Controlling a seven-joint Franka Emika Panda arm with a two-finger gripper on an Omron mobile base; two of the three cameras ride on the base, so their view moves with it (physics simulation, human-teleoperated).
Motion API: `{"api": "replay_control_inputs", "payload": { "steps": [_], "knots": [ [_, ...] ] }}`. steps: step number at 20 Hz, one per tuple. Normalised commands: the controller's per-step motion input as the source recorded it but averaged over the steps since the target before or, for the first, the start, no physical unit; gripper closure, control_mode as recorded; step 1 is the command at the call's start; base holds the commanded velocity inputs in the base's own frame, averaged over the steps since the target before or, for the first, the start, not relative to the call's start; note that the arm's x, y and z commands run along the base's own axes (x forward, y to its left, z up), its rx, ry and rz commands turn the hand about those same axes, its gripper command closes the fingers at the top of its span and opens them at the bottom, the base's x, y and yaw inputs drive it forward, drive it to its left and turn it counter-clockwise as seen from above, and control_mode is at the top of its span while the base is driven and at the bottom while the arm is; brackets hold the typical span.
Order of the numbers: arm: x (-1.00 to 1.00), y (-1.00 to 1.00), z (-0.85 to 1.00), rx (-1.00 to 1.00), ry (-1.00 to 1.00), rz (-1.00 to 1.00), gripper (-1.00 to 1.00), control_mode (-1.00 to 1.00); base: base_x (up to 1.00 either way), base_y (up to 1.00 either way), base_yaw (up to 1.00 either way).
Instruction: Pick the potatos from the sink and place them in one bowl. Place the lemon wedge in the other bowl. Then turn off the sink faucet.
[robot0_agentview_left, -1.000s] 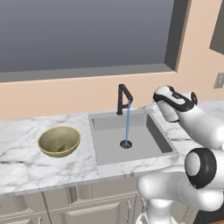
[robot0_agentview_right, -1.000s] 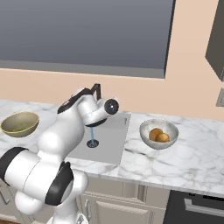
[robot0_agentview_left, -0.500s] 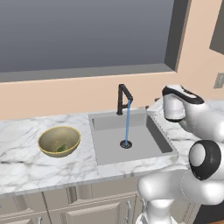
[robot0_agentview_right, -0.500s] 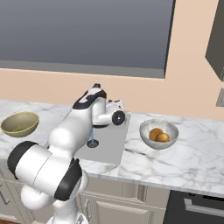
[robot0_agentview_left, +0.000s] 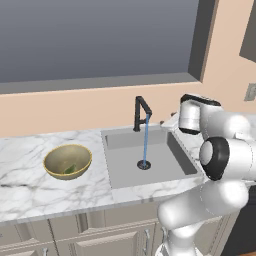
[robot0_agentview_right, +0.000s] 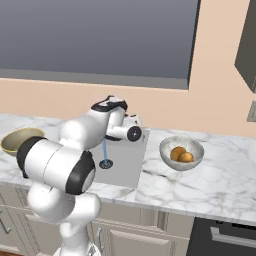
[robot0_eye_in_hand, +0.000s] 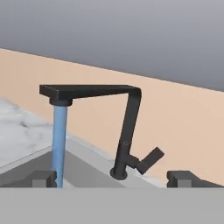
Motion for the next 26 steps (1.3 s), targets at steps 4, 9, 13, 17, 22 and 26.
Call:
{"api": "replay_control_inputs", "payload": {
  "steps": [4, 9, 13, 17, 22, 26],
  "knots": [
    [0.44, 0.00, -0.03, 0.00, 0.19, 0.02, -1.00, -1.00, 0.00, 0.00, 0.00],
    [0.47, -0.09, -0.05, 0.03, 0.18, 0.03, -1.00, -1.00, 0.00, 0.00, 0.00],
    [0.55, -0.18, -0.16, 0.08, 0.03, 0.03, -1.00, -1.00, 0.00, 0.00, 0.00],
    [0.58, -0.07, -0.39, 0.07, 0.00, 0.01, -1.00, -1.00, 0.00, 0.00, 0.00],
    [0.58, 0.00, -0.46, 0.06, 0.00, 0.00, -1.00, -1.00, 0.00, 0.00, 0.00],
    [0.60, 0.00, -0.37, 0.05, 0.00, 0.00, -1.00, -1.00, 0.00, 0.00, 0.00]
  ]
}}
